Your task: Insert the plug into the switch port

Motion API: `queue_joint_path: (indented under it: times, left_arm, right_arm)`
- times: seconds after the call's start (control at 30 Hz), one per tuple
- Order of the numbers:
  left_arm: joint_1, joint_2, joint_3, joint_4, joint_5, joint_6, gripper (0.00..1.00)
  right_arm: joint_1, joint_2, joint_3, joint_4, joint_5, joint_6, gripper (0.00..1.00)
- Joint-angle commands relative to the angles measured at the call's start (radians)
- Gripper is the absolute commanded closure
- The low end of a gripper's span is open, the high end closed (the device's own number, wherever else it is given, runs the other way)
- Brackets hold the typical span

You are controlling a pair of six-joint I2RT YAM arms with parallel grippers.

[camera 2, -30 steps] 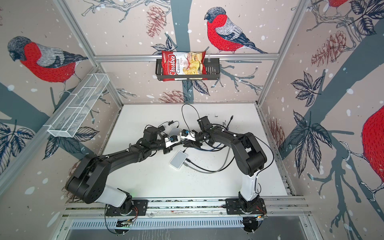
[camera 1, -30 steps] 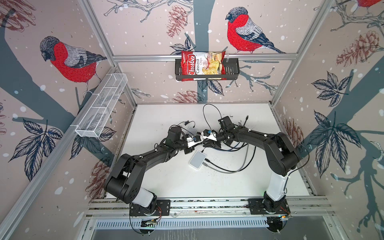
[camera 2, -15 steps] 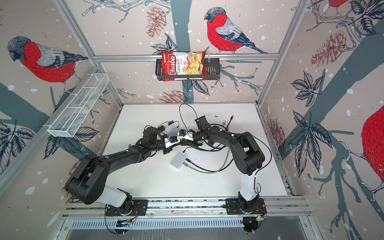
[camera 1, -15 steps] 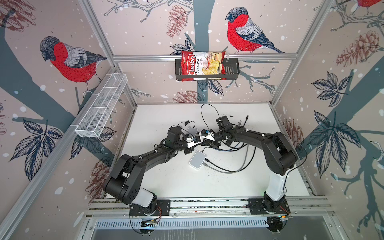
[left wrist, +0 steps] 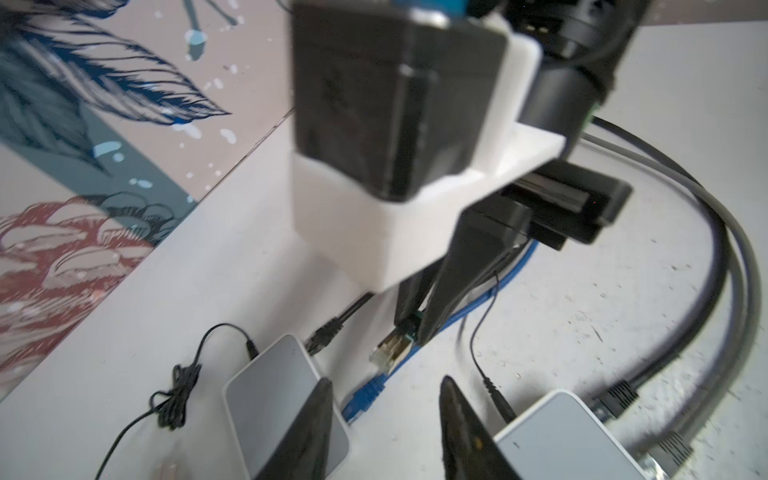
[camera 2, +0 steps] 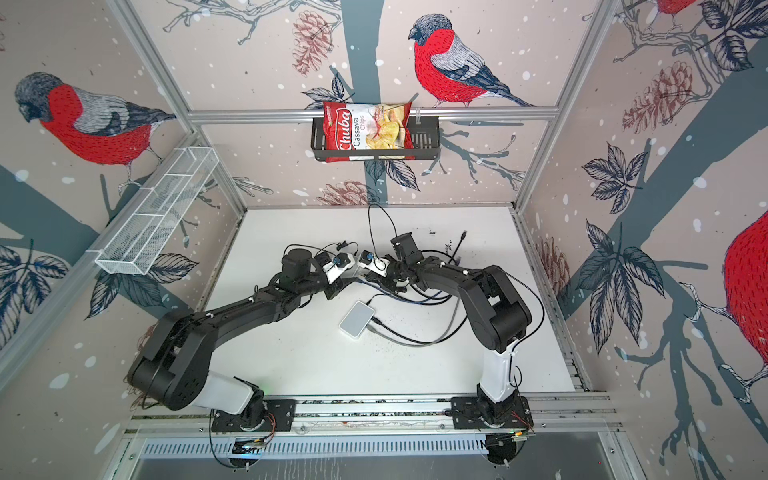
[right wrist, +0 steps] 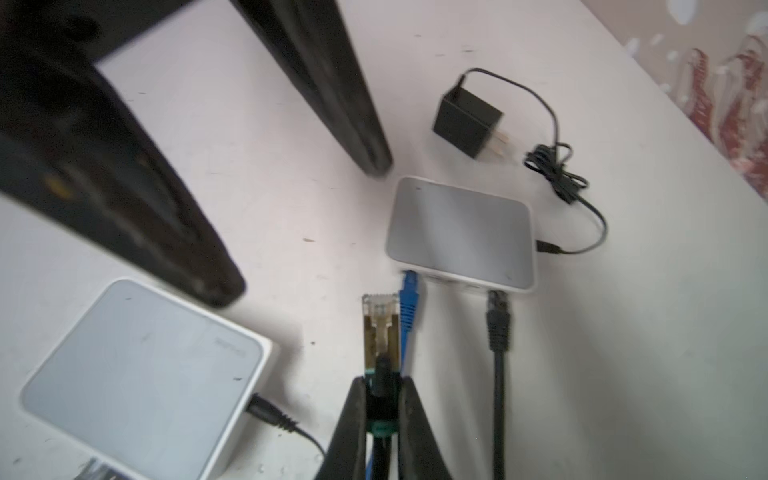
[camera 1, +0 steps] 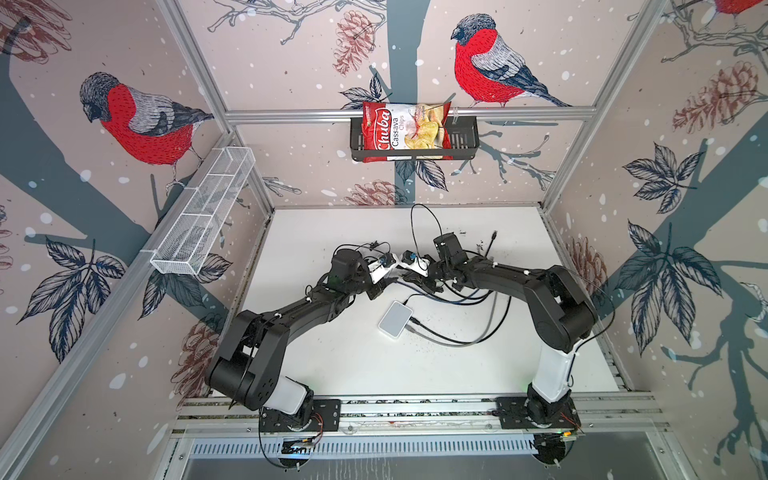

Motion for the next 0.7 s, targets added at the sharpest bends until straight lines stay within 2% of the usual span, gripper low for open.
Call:
queue_joint_path:
  times: [0.0, 0.1, 0.2, 0.33, 0.43, 0.67]
  left_arm:
    - [0.033, 0.013, 0.05, -0.039, -0.082, -0.202, 0.57]
    - [0.068, 0.054, 0.107, -0.125, -0.106, -0.31, 0.58]
    - [0.091, 0.086, 0.106, -0.117, -0.153, -0.414, 0.58]
    - [0.115, 0.127, 0.116, -0.11, -0.106, -0.532, 0.58]
    - [0.123, 0.174, 0.14, -0.109, -0.061, -0.576, 0.58]
    - [0.122, 0.275, 0.179, -0.055, -0.048, -0.631, 0.58]
  right_arm:
    - [0.008, 0.014, 0.006, 0.056, 0.187, 0.13, 0.92]
    - [0.023, 0.04, 0.032, 0.028, 0.255, 0.154, 0.92]
    - [0.049, 0.073, 0.072, -0.019, 0.334, 0.168, 0.92]
    - [0.083, 0.117, 0.115, -0.075, 0.391, 0.166, 0.92]
    - [0.099, 0.151, 0.153, -0.127, 0.412, 0.158, 0.91]
    - [0.104, 0.212, 0.236, -0.234, 0.43, 0.153, 0.9]
